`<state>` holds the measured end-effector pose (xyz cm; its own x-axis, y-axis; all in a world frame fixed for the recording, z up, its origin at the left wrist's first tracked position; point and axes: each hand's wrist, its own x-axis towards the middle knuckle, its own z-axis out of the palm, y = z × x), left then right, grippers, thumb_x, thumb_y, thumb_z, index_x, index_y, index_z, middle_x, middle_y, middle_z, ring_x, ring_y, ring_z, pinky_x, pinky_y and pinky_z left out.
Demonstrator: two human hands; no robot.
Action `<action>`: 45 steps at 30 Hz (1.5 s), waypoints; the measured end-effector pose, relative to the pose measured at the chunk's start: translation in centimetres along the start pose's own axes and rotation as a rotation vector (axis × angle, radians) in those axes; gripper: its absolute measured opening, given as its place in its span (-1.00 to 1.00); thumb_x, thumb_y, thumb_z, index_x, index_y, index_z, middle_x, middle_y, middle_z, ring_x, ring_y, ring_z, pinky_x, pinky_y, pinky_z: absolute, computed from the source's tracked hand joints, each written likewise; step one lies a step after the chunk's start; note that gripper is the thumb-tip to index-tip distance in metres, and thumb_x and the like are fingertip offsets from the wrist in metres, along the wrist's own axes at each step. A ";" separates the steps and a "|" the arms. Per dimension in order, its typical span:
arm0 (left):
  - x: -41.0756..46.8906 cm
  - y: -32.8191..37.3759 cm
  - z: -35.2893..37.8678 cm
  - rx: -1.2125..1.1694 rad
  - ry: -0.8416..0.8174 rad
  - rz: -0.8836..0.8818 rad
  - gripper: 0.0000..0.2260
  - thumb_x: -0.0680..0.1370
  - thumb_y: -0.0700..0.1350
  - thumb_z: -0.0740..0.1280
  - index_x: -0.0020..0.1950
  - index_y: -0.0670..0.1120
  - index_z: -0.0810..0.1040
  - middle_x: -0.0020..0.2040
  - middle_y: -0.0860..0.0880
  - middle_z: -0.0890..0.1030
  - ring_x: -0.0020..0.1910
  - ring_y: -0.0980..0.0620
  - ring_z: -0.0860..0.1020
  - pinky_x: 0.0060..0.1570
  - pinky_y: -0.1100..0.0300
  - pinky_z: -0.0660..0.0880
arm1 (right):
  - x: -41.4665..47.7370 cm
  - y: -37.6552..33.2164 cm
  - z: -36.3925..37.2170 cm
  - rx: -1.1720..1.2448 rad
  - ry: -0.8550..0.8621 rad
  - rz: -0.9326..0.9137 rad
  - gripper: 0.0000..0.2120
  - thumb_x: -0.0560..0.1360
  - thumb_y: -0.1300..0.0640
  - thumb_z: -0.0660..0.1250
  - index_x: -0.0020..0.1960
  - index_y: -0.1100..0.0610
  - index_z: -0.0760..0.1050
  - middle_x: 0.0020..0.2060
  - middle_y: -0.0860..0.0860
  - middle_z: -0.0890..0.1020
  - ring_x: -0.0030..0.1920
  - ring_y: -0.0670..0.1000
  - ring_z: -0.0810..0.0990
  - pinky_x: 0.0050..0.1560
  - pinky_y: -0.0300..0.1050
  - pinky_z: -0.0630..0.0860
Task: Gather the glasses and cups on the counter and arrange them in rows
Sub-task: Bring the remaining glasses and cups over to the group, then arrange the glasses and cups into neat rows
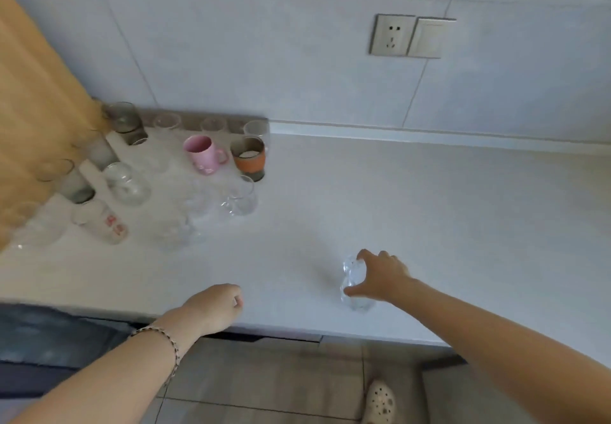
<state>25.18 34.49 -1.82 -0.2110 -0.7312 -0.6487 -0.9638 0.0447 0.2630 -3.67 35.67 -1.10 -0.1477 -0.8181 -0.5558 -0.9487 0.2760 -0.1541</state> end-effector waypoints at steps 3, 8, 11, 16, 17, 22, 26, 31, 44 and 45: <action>-2.9 -5.9 -1.8 -0.026 0.018 -0.039 -0.89 0.59 -0.14 0.12 -0.04 -0.03 0.43 0.07 -0.03 0.53 0.09 -0.04 0.51 0.10 0.16 0.43 | 0.1 -7.3 0.9 0.039 0.016 0.004 -0.26 0.33 -0.28 0.38 0.39 -0.01 0.24 0.23 0.12 0.45 0.24 0.14 0.49 0.23 -0.04 0.43; -4.5 -12.2 -4.4 -0.064 0.065 -0.108 -0.88 0.58 -0.14 0.11 -0.01 -0.04 0.43 0.13 -0.04 0.54 0.15 -0.05 0.52 0.15 0.14 0.44 | 1.7 -15.9 1.2 0.198 0.078 0.072 -0.30 0.31 -0.22 0.41 0.35 0.01 0.28 0.23 0.12 0.44 0.24 0.15 0.46 0.16 -0.07 0.43; -4.1 -14.5 -5.6 -0.107 0.096 -0.134 -0.81 0.59 -0.13 0.11 0.10 -0.09 0.48 0.16 -0.05 0.54 0.16 -0.05 0.52 0.14 0.14 0.45 | 3.4 -19.4 1.3 0.246 0.121 0.119 -0.32 0.35 -0.19 0.39 0.35 0.05 0.26 0.24 0.15 0.41 0.26 0.17 0.43 0.15 -0.07 0.44; -2.3 -17.3 -7.2 -0.127 0.120 -0.147 -0.88 0.60 -0.12 0.09 -0.01 -0.01 0.41 0.05 0.00 0.51 0.12 -0.03 0.51 0.07 0.19 0.41 | 6.4 -23.4 2.5 0.192 0.160 0.169 -0.34 0.38 -0.18 0.37 0.36 0.07 0.24 0.25 0.17 0.37 0.29 0.18 0.38 0.09 -0.08 0.46; -1.9 -17.8 -7.6 -0.129 0.122 -0.152 -0.89 0.60 -0.12 0.10 -0.02 0.00 0.40 0.02 0.02 0.48 0.08 -0.01 0.50 0.06 0.19 0.40 | 6.9 -24.0 2.5 0.174 0.169 0.172 -0.35 0.38 -0.18 0.36 0.35 0.07 0.24 0.26 0.17 0.36 0.29 0.18 0.36 0.06 -0.09 0.46; 0.5 -19.6 -10.6 -0.110 0.107 -0.155 -0.91 0.59 -0.10 0.12 -0.06 0.01 0.40 -0.01 0.04 0.46 -0.01 0.02 0.45 0.03 0.19 0.39 | 9.2 -25.5 1.6 0.070 0.103 0.166 -0.24 0.39 -0.32 0.28 0.38 0.14 0.19 0.27 0.16 0.33 0.30 0.16 0.37 0.14 -0.11 0.44; 3.0 -19.8 -14.7 -0.090 0.144 -0.113 -0.93 0.58 -0.09 0.15 -0.07 0.01 0.40 -0.09 0.05 0.45 -0.08 0.02 0.44 -0.09 0.22 0.34 | 10.7 -26.0 -1.7 -0.099 0.066 0.081 -0.19 0.39 -0.36 0.24 0.39 0.19 0.22 0.28 0.15 0.39 0.28 0.16 0.43 0.14 -0.07 0.48; 5.6 -20.8 -21.0 -0.129 0.306 -0.094 -0.86 0.58 -0.11 0.17 0.00 -0.04 0.53 -0.07 0.02 0.52 -0.01 -0.02 0.49 -0.03 0.18 0.40 | 13.3 -30.7 -8.6 -0.124 0.064 -0.222 -0.61 0.50 -0.07 0.24 0.22 0.13 0.45 0.07 0.06 0.58 0.15 0.09 0.57 0.09 -0.10 0.50; 16.1 -31.2 -32.7 -0.227 0.457 -0.081 -0.70 0.59 -0.19 0.14 0.32 -0.11 0.43 0.29 -0.10 0.52 0.24 -0.08 0.50 0.21 0.05 0.46 | 22.1 -46.2 -11.6 0.116 0.119 -0.226 -0.73 0.49 0.02 0.22 0.16 0.04 0.50 0.06 0.06 0.62 0.02 0.11 0.60 0.13 -0.02 0.53; 17.3 -32.1 -33.8 -0.205 0.473 -0.056 -0.68 0.59 -0.20 0.14 0.35 -0.12 0.41 0.33 -0.11 0.48 0.28 -0.09 0.48 0.24 0.04 0.45 | 23.0 -47.1 -11.7 0.119 0.129 -0.196 -0.70 0.52 0.03 0.21 0.22 0.06 0.48 0.10 0.07 0.61 0.06 0.10 0.60 0.09 -0.10 0.52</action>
<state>57.96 -2.60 2.63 -0.0175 -0.9585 -0.2844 -0.9098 -0.1027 0.4021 34.36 -2.06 2.95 -0.0056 -0.9173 -0.3981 -0.9243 0.1566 -0.3480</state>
